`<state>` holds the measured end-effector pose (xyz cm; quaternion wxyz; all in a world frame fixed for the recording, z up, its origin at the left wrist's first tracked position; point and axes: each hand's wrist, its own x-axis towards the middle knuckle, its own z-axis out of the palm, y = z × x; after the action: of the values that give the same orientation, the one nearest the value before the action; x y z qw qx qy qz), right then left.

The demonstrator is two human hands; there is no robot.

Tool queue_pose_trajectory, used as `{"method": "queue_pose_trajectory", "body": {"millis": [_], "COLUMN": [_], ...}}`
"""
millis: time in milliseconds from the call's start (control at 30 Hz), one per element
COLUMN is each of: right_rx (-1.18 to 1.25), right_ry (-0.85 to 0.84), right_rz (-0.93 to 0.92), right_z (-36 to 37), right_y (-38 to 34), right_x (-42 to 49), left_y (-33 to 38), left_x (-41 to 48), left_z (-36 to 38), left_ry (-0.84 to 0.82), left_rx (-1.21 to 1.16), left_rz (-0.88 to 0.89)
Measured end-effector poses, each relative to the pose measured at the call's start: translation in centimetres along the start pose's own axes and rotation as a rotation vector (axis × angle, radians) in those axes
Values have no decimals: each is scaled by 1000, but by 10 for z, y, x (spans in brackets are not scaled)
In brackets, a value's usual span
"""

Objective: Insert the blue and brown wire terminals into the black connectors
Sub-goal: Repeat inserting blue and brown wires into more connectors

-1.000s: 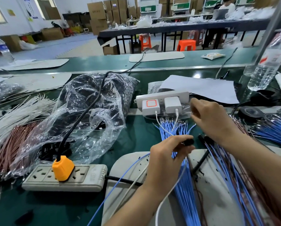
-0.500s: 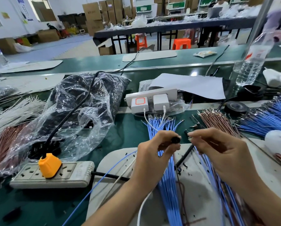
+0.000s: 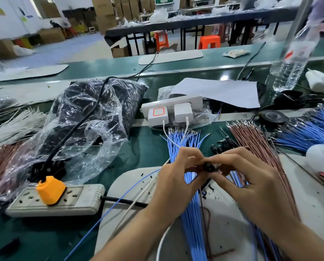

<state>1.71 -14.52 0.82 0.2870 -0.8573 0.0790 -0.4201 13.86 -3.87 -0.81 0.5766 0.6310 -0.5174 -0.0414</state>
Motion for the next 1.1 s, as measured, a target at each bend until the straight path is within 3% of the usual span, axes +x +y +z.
{"method": "queue_pose_trajectory", "body": {"millis": [300, 1100], "right_rx": [15, -140], "right_ry": [41, 19], "right_rz": [-10, -45], "right_z": [1, 1], "right_y": [-1, 2], "right_x": [-1, -3], "left_y": [-8, -4], "left_x": [2, 4], "left_z": [-1, -1], "left_ry": [51, -11], "left_rx": [163, 97], "left_rz": [29, 39]}}
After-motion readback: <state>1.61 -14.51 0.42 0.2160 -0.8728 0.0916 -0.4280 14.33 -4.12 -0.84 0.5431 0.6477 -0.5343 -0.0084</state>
